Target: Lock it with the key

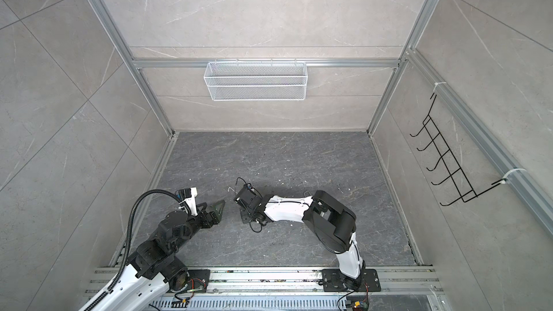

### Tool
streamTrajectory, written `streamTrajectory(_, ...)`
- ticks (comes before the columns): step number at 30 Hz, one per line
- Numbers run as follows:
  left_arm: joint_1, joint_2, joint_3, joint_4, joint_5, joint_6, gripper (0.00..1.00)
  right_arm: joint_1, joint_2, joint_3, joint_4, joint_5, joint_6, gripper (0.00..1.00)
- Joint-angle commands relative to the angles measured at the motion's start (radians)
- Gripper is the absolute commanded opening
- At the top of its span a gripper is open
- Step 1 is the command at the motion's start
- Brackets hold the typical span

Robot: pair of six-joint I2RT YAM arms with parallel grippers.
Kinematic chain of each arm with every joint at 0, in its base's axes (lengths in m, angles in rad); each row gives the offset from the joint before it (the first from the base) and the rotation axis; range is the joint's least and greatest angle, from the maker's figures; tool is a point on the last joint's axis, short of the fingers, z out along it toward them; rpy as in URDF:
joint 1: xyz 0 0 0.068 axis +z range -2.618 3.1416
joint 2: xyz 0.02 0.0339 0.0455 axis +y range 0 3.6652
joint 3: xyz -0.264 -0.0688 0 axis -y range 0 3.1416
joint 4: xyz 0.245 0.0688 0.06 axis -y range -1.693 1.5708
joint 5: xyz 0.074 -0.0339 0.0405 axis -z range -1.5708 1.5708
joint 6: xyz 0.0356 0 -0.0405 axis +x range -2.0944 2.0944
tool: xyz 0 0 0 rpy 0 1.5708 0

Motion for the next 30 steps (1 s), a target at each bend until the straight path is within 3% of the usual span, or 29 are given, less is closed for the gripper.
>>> streamTrajectory(1,0.002,0.049,0.049,0.044,0.004,-0.017,0.92,-0.027,-0.066,-0.049,0.032,-0.079,-0.055,0.2)
streamTrajectory(8,0.009,0.325,0.149,0.045,0.044,-0.023,0.9,-0.06,-0.198,-0.132,0.126,-0.121,-0.161,0.17)
streamTrajectory(16,0.12,0.536,0.202,0.224,0.35,-0.027,0.9,-0.072,-0.323,-0.234,0.195,-0.124,-0.228,0.17)
streamTrajectory(23,0.124,0.699,0.281,0.274,0.536,-0.016,0.88,-0.073,-0.372,-0.267,0.21,-0.122,-0.253,0.17)
streamTrajectory(30,0.124,0.857,0.33,0.302,0.678,-0.026,0.8,-0.072,-0.403,-0.269,0.203,-0.117,-0.275,0.17)
